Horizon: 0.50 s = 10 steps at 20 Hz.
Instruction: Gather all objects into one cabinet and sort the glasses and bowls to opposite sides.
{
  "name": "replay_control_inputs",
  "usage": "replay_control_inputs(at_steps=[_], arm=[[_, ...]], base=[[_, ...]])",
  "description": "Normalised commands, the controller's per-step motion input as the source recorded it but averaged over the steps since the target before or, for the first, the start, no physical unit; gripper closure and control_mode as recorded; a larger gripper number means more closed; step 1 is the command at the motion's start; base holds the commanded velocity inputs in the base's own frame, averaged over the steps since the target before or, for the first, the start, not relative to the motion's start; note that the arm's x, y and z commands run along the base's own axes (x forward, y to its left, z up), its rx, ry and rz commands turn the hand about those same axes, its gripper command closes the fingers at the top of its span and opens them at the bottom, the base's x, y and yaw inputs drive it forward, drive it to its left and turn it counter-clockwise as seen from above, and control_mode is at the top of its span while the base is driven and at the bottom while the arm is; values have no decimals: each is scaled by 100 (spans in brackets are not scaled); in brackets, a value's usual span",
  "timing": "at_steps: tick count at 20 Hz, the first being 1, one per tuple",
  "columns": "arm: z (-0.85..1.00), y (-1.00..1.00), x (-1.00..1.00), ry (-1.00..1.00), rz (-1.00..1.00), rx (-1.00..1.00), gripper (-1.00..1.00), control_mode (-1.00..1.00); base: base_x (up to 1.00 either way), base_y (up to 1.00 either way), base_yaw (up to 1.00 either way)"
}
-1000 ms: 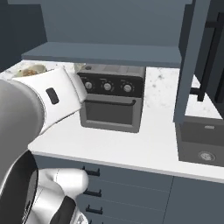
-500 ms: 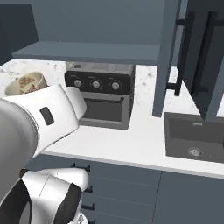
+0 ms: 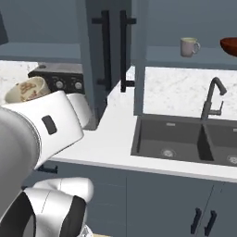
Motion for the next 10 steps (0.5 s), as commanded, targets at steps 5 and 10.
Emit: replay_control_inputs(at_steps=[5, 10], arm=[[0, 0, 0, 0, 0, 0, 100, 100], [0, 0, 0, 0, 0, 0, 100, 100]], base=[[-6, -96, -1], [0, -94, -2]])
